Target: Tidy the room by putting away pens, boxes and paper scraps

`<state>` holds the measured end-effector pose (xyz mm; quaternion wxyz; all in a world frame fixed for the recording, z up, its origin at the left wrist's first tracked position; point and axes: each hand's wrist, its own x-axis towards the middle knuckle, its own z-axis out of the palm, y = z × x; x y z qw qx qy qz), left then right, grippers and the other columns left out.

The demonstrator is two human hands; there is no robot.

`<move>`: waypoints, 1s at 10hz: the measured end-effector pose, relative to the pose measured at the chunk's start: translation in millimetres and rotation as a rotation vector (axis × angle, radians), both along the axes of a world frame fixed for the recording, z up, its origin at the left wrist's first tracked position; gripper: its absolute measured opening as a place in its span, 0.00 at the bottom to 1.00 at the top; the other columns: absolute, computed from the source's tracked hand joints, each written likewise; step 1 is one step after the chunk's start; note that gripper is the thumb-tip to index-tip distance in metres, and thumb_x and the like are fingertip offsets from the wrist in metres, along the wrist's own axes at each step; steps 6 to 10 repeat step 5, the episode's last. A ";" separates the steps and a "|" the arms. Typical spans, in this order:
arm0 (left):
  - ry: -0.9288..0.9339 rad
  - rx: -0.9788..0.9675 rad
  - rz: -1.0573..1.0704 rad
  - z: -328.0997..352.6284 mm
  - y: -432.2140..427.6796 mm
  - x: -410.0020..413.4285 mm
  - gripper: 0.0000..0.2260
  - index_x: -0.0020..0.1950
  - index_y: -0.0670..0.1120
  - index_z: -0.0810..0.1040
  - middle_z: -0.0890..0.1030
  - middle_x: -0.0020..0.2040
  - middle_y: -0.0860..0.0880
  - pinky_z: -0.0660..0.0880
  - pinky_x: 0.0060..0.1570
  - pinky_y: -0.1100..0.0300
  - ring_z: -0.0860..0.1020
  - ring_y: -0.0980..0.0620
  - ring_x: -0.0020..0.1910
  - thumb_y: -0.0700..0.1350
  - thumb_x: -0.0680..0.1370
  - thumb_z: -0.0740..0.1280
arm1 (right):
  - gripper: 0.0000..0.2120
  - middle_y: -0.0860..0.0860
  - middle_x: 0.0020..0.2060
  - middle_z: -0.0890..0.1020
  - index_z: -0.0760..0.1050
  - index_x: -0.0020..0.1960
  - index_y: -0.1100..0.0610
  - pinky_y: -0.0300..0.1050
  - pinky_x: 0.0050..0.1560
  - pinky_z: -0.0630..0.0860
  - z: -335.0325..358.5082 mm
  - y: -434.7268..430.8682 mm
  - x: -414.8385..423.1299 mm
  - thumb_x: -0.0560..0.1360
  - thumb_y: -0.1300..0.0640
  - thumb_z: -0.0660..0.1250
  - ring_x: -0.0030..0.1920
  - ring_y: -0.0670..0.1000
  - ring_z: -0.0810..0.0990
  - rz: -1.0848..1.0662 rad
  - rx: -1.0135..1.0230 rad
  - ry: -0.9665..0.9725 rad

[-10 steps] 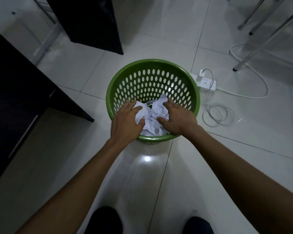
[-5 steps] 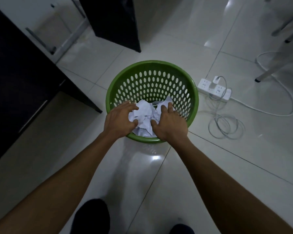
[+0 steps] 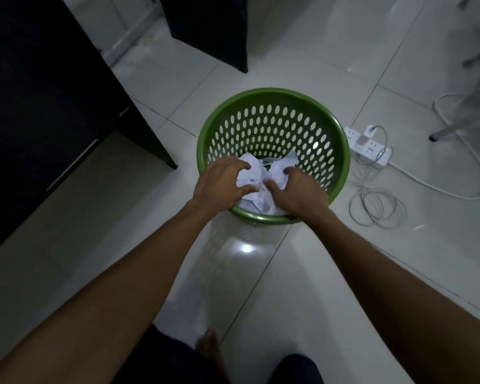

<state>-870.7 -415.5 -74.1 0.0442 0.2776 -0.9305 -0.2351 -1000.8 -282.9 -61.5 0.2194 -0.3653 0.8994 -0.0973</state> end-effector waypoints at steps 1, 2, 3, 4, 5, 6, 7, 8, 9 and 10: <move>0.046 0.114 -0.061 12.2 -0.2 4.0 0.21 0.63 0.42 0.77 0.79 0.61 0.43 0.68 0.65 0.54 0.75 0.46 0.62 0.55 0.77 0.64 | 0.31 0.58 0.64 0.75 0.68 0.68 0.60 0.53 0.59 0.73 15.9 -1.1 8.8 0.76 0.38 0.58 0.61 0.59 0.75 -0.002 -0.038 0.055; 0.092 0.153 -0.052 21.6 -1.4 15.3 0.17 0.64 0.41 0.76 0.77 0.63 0.43 0.64 0.68 0.54 0.73 0.46 0.64 0.50 0.79 0.63 | 0.30 0.58 0.62 0.75 0.69 0.66 0.60 0.54 0.58 0.74 28.0 2.7 21.9 0.76 0.38 0.58 0.59 0.60 0.76 0.039 -0.048 0.068; 0.039 0.213 0.003 36.0 5.6 34.1 0.19 0.66 0.40 0.73 0.75 0.66 0.42 0.65 0.69 0.51 0.71 0.45 0.67 0.47 0.78 0.66 | 0.31 0.59 0.69 0.69 0.64 0.71 0.59 0.55 0.64 0.69 50.0 10.9 33.8 0.77 0.39 0.58 0.66 0.60 0.71 0.091 0.074 0.047; 0.001 0.273 0.052 63.9 21.6 57.9 0.20 0.65 0.38 0.73 0.76 0.64 0.40 0.68 0.66 0.47 0.73 0.43 0.64 0.46 0.76 0.67 | 0.32 0.59 0.73 0.64 0.62 0.73 0.58 0.55 0.69 0.65 85.1 22.9 46.9 0.76 0.39 0.59 0.70 0.60 0.66 0.163 0.131 0.015; -0.041 0.279 0.097 97.8 28.2 74.8 0.21 0.66 0.37 0.71 0.75 0.65 0.39 0.66 0.67 0.42 0.72 0.41 0.65 0.44 0.76 0.66 | 0.33 0.58 0.73 0.64 0.61 0.73 0.58 0.55 0.70 0.64 122.7 28.2 52.6 0.75 0.40 0.62 0.70 0.60 0.66 0.218 0.165 -0.004; -0.041 0.279 0.097 97.8 28.2 74.8 0.21 0.66 0.37 0.71 0.75 0.65 0.39 0.66 0.67 0.42 0.72 0.41 0.65 0.44 0.76 0.66 | 0.33 0.58 0.73 0.64 0.61 0.73 0.58 0.55 0.70 0.64 122.7 28.2 52.6 0.75 0.40 0.62 0.70 0.60 0.66 0.218 0.165 -0.004; -0.041 0.279 0.097 97.8 28.2 74.8 0.21 0.66 0.37 0.71 0.75 0.65 0.39 0.66 0.67 0.42 0.72 0.41 0.65 0.44 0.76 0.66 | 0.33 0.58 0.73 0.64 0.61 0.73 0.58 0.55 0.70 0.64 122.7 28.2 52.6 0.75 0.40 0.62 0.70 0.60 0.66 0.218 0.165 -0.004; -0.041 0.279 0.097 97.8 28.2 74.8 0.21 0.66 0.37 0.71 0.75 0.65 0.39 0.66 0.67 0.42 0.72 0.41 0.65 0.44 0.76 0.66 | 0.33 0.58 0.73 0.64 0.61 0.73 0.58 0.55 0.70 0.64 122.7 28.2 52.6 0.75 0.40 0.62 0.70 0.60 0.66 0.218 0.165 -0.004; -0.041 0.279 0.097 97.8 28.2 74.8 0.21 0.66 0.37 0.71 0.75 0.65 0.39 0.66 0.67 0.42 0.72 0.41 0.65 0.44 0.76 0.66 | 0.33 0.58 0.73 0.64 0.61 0.73 0.58 0.55 0.70 0.64 122.7 28.2 52.6 0.75 0.40 0.62 0.70 0.60 0.66 0.218 0.165 -0.004; -0.041 0.279 0.097 97.8 28.2 74.8 0.21 0.66 0.37 0.71 0.75 0.65 0.39 0.66 0.67 0.42 0.72 0.41 0.65 0.44 0.76 0.66 | 0.33 0.58 0.73 0.64 0.61 0.73 0.58 0.55 0.70 0.64 122.7 28.2 52.6 0.75 0.40 0.62 0.70 0.60 0.66 0.218 0.165 -0.004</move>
